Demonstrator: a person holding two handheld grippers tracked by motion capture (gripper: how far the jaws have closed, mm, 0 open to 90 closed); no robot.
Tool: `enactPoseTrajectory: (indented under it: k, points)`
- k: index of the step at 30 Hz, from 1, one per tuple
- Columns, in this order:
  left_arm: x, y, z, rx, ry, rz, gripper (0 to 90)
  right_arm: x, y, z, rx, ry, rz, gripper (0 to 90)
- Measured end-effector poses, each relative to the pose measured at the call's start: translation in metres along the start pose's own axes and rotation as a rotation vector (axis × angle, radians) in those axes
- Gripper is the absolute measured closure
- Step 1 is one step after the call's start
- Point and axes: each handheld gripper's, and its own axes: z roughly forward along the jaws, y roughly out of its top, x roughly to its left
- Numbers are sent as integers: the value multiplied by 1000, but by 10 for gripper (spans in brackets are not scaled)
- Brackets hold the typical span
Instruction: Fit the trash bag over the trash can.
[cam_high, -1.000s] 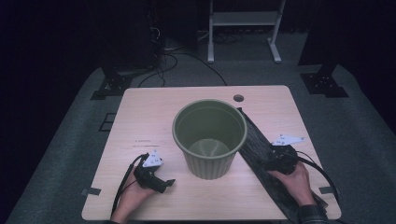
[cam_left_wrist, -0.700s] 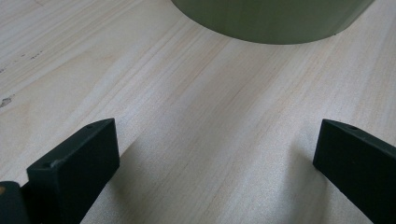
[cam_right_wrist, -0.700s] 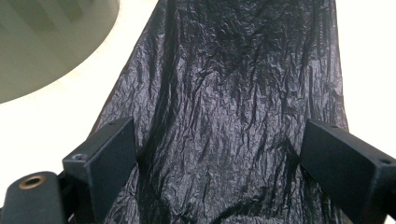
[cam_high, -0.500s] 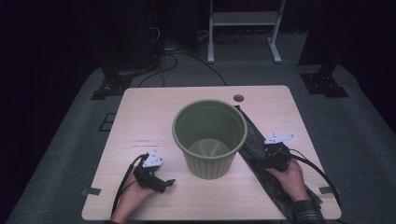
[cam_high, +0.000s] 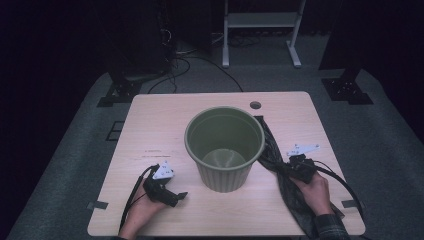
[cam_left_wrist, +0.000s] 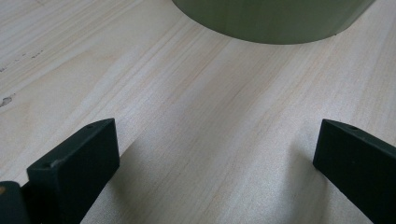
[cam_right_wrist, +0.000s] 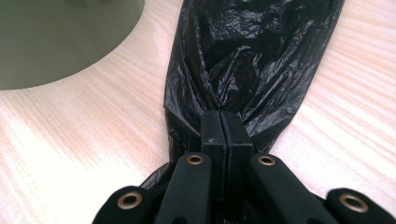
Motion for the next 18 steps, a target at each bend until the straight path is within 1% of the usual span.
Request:
enactPoseTrajectory:
  k: [3, 4, 5, 6, 9, 11, 13, 14, 15, 17, 18]
  points:
    - [0, 0, 0, 0, 0, 0, 0, 0, 0, -2, 13, 22, -7, 896]
    - [0, 0, 0, 0, 0, 0, 0, 0, 0, -2, 13, 22, -7, 896]
    - [0, 0, 0, 0, 0, 0, 0, 0, 1, -5, 17, 39, -6, 896]
    - [0, 0, 0, 0, 0, 0, 0, 0, 1, -5, 17, 39, -6, 896]
    - [0, 0, 0, 0, 0, 0, 0, 3, 4, -13, -5, 58, -13, 897]
    - [0, 0, 0, 0, 0, 0, 0, 3, 6, -16, -14, 66, -16, 897]
    - [0, 0, 0, 0, 0, 0, 0, 6, 9, -22, -25, 80, -34, 896]
    - [0, 0, 0, 0, 0, 0, 0, 6, 9, -22, -25, 80, -34, 896]
    - [0, 0, 0, 1, 0, 0, 0, 9, 13, -27, -26, 86, -55, 896]
    - [0, 0, 0, 0, 0, 0, 0, 10, 15, -30, -31, 90, -62, 896]
    - [0, 0, 0, 0, 1, -1, 0, 12, 18, -34, -38, 104, -71, 896]
